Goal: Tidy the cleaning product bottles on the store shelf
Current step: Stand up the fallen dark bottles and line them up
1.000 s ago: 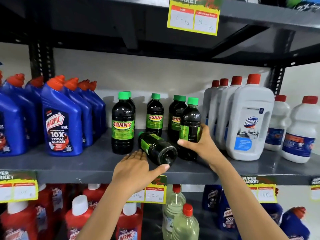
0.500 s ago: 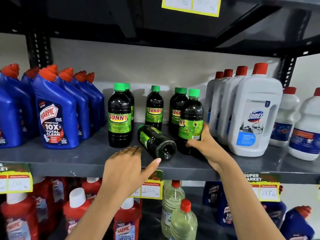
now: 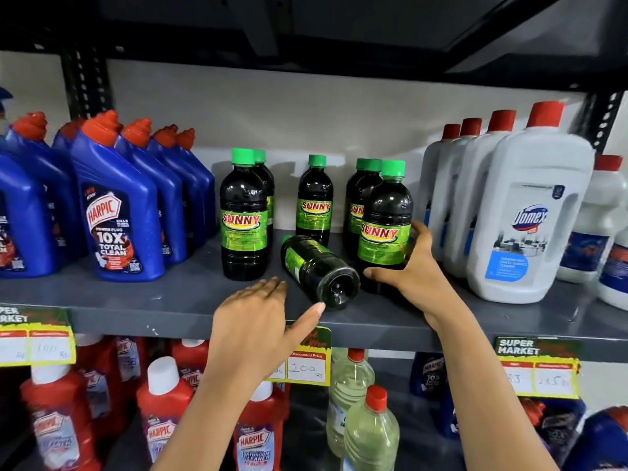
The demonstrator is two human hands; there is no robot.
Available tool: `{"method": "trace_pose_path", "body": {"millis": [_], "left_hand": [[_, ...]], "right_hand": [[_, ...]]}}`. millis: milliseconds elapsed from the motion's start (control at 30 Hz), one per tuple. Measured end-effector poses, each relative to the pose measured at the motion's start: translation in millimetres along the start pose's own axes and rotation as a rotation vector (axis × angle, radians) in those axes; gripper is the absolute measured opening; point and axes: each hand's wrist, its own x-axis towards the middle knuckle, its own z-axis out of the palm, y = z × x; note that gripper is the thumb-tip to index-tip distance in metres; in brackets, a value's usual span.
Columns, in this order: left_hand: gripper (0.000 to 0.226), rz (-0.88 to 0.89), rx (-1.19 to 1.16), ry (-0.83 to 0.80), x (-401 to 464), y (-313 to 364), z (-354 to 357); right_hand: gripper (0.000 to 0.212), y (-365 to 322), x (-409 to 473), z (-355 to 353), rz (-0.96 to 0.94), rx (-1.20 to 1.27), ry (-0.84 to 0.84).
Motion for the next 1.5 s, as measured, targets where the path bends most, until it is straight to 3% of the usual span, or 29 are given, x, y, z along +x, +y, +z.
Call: {"method": "trace_pose_path", "body": {"millis": [167, 467, 667, 767, 867, 933, 1067, 1133, 1233, 1367, 1500], "left_hand": [[0.077, 0.006, -0.012, -0.033, -1, 0, -3], [0.080, 0.008, -0.028, -0.081, -2, 0, -5], [0.093, 0.009, -0.069, -0.082, -3, -1, -11], [0.097, 0.027, -0.038, -0.076, 2, -9, -11], [0.094, -0.002, -0.032, -0.077, 4, -17, -10], [0.096, 0.001, -0.015, -0.077, 0, -19, -10], [0.097, 0.019, -0.015, -0.133, -1, -20, -10], [0.084, 0.026, -0.037, -0.163, 2, -20, -8], [0.075, 0.029, -0.042, -0.169, 2, -20, -7], [0.096, 0.026, 0.007, -0.103, -1, -20, -7], [0.101, 0.018, -0.011, -0.096, -2, -20, -8]], "right_hand": [[0.104, -6, -4, 1, 0.055, -0.083, -0.025], [0.066, -11, -8, 2, 0.143, -0.209, 0.024], [0.077, -19, -17, -2, 0.203, -0.313, -0.063], [0.083, -30, -38, -4, 0.063, -0.462, 0.072], [0.054, -64, -54, 19, -0.215, -0.472, 0.178], [0.050, -86, -45, 44, -0.225, -0.524, 0.092], [0.091, -104, -10, 89, 0.106, -0.894, -0.276], [0.085, -99, -3, 102, 0.146, -0.988, -0.308], [0.075, -88, 2, 112, 0.106, -0.881, -0.160], [0.086, -71, -1, 123, 0.009, -0.555, 0.135], [0.095, -57, -1, 121, -0.005, -0.115, 0.134]]}}
